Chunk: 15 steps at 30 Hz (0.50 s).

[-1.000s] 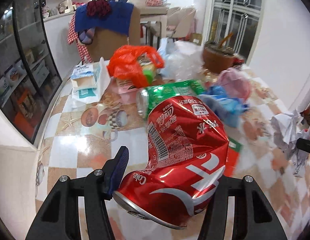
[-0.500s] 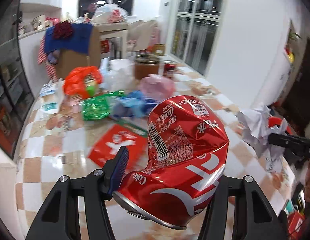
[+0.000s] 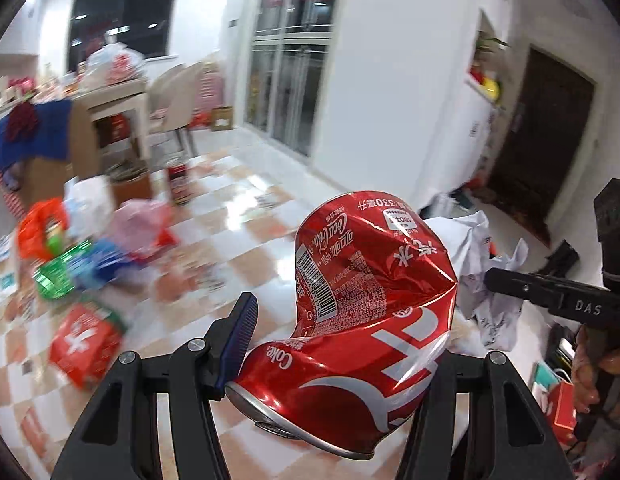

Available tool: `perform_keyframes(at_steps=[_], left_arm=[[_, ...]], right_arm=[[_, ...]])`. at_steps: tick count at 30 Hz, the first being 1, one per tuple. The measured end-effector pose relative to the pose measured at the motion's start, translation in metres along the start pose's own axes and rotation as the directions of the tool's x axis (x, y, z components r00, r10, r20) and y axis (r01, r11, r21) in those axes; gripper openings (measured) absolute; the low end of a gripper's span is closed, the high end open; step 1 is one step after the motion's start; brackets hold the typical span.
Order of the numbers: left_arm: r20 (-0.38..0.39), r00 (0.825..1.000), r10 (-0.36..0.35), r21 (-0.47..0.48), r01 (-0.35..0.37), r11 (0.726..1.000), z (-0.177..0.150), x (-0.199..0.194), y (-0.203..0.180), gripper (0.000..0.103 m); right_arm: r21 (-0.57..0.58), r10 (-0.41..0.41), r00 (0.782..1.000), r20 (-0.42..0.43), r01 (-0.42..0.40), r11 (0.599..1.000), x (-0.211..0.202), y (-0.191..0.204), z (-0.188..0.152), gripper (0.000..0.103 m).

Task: Collect trash
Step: 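Carry the Coke can and crumpled paper over the trash bin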

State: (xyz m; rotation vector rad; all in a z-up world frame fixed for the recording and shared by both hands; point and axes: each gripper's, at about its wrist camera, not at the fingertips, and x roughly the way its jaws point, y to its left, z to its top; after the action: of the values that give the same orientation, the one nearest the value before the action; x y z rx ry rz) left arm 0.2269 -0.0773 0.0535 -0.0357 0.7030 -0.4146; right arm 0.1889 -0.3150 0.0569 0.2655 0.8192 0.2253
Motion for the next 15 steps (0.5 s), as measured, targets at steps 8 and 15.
perform_keyframes(at_steps=[8,15], left_arm=[[-0.045,0.992,-0.115,0.107,0.119,0.987,0.019,0.043,-0.090,0.103],[-0.120,0.979,-0.164,0.186,0.185,0.965,0.033,0.097,-0.157,0.103]], right_arm=[[0.094,-0.105,0.993,0.056,0.100,0.991,-0.040,-0.073,0.003,0.038],[0.196,-0.169,0.983,0.068,0.153,0.969,-0.056,-0.136,0.000,0.038]])
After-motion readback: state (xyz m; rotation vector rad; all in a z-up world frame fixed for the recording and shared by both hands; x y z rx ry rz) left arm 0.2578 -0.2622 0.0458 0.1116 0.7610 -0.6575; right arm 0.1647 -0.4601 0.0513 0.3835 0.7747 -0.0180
